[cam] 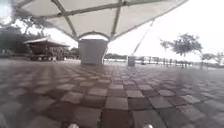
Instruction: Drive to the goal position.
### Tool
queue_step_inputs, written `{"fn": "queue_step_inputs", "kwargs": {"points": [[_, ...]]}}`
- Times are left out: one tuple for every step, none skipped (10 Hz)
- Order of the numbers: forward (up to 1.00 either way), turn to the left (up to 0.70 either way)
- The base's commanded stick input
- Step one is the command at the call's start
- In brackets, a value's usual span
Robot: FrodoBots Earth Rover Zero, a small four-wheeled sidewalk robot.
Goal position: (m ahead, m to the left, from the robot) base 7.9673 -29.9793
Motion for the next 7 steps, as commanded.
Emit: {"fn": "queue_step_inputs", "kwargs": {"points": [[0.00,-0.70],[0.00,-0.70],[0.00,-0.70],[0.00,-0.70],[0.00,-0.70],[0.00,-0.70],[0.00,-0.70]]}}
